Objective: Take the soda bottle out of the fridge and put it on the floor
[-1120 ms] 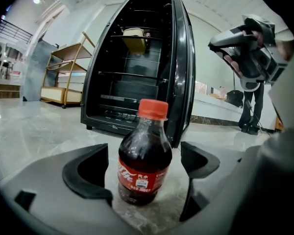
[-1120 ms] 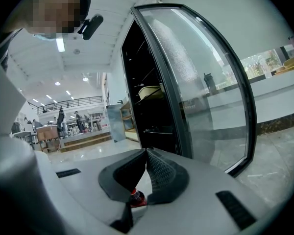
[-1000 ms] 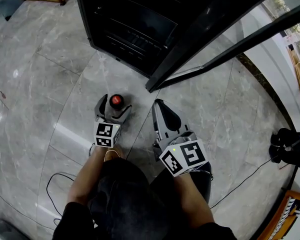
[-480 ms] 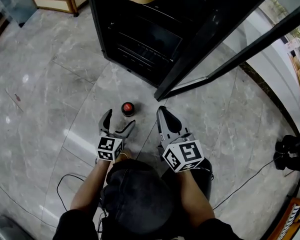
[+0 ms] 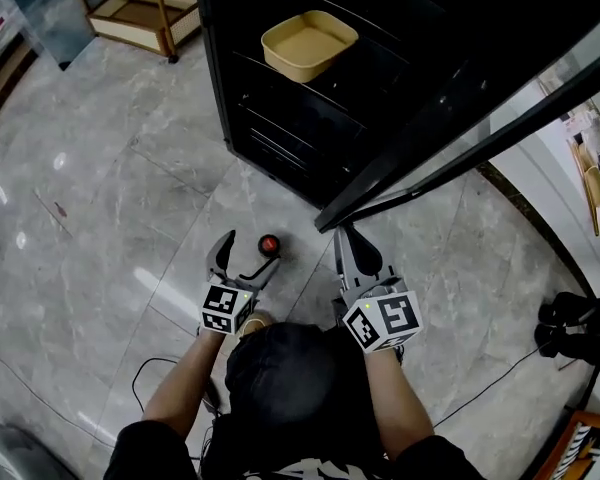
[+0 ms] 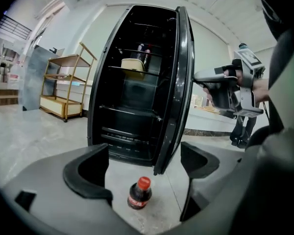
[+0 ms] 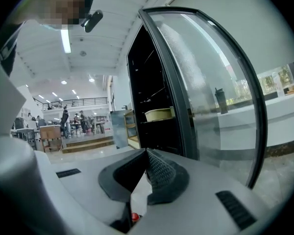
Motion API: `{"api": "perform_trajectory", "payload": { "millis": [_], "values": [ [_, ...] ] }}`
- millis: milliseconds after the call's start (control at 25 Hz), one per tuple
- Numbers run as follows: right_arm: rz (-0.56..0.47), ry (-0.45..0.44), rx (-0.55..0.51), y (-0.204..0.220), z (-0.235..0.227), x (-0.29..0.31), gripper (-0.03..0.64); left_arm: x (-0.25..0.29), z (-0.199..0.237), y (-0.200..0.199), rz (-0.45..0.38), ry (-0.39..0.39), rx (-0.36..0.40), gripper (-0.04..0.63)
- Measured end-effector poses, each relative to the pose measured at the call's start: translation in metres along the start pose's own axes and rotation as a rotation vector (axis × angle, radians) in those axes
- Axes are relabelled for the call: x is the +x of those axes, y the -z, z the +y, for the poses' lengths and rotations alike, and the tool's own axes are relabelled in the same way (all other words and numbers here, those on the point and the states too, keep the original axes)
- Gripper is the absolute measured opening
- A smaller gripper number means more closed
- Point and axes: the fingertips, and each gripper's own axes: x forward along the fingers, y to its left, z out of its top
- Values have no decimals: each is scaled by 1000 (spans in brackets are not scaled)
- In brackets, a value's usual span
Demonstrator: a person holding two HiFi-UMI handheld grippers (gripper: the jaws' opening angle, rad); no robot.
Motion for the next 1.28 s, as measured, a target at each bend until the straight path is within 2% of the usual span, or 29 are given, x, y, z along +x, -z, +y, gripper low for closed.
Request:
{"api": "perform_trajectory", "payload": {
  "millis": [240,640,880,1040,1280],
  "values": [
    [94,-29,21,-85,32,3,23,-42,10,-122,22,-37,-22,449],
    [236,-110,-38,-308,116,-24,23,-137,-12,-373,27,-44,-46,449],
    [229,-125,-32,-424,138,-29,23,-177,-35,-509,-13,-29,-70,449],
    [192,-89,-7,-467,125,-35,23,-185,-51,-562,-52,-19,-78,449],
    [146,-95,10,-496,110,-43,23,-186,-79,-599,-56,20,-30,449]
  ]
}}
